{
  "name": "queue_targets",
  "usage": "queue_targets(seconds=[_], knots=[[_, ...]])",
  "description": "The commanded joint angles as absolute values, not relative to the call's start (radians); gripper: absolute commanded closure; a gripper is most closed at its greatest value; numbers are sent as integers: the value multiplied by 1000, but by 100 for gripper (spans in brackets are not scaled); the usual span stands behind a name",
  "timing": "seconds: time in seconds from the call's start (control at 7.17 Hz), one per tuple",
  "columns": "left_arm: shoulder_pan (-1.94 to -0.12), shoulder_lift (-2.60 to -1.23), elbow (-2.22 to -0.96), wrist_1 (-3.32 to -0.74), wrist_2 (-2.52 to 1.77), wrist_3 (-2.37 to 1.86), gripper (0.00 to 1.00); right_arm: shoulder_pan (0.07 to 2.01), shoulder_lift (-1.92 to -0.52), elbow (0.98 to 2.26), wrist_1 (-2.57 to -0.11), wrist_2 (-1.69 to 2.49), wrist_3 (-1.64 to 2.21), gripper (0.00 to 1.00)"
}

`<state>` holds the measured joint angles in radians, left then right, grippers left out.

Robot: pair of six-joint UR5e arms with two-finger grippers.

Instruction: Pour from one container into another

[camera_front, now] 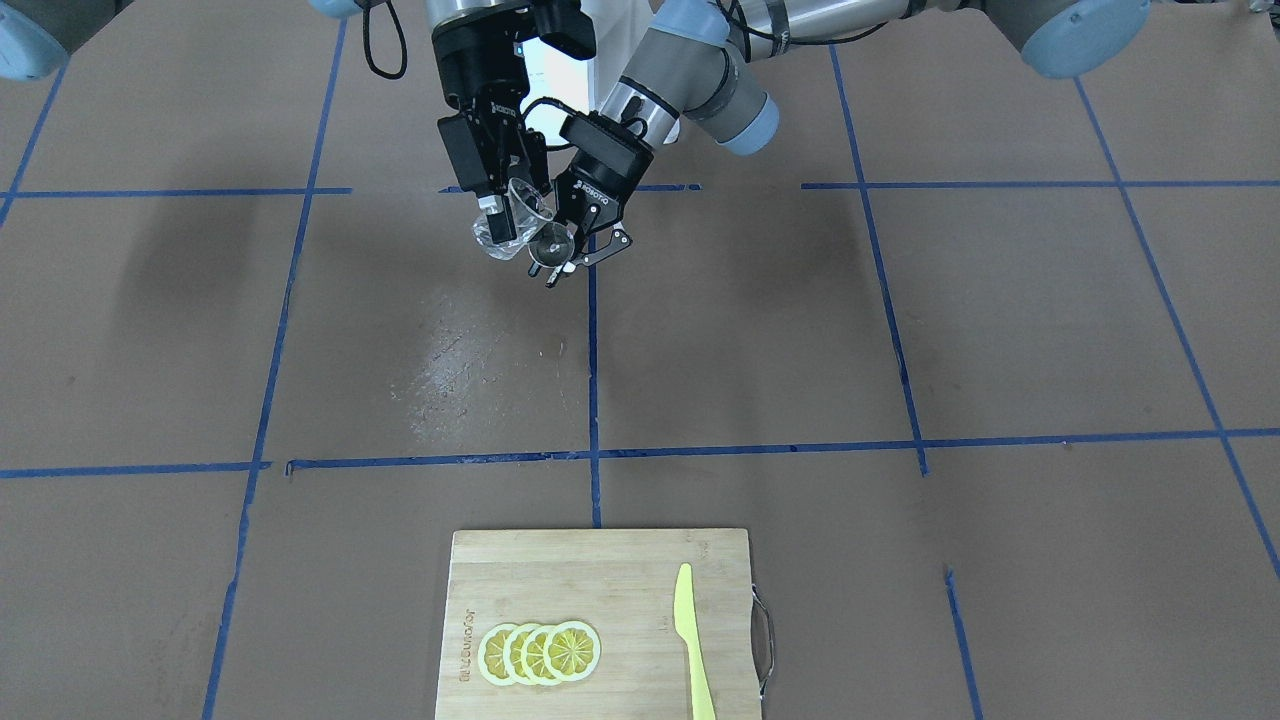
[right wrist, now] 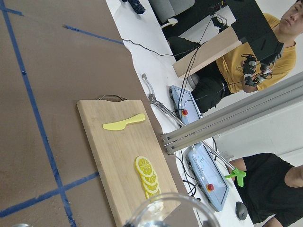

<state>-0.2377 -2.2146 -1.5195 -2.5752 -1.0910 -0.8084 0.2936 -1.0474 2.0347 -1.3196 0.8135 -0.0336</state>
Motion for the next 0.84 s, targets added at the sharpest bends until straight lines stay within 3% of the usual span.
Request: queue_targets(seconds=[0.0, 0.7], knots=[[-239, -2209, -1525, -2586, -1091, -808, 100, 322, -1055, 2054, -1319, 813, 97, 100], [-276, -2191, -1525, -2618, -1078, -810, 100, 374, -1144, 2169, -1319, 813, 596, 100]])
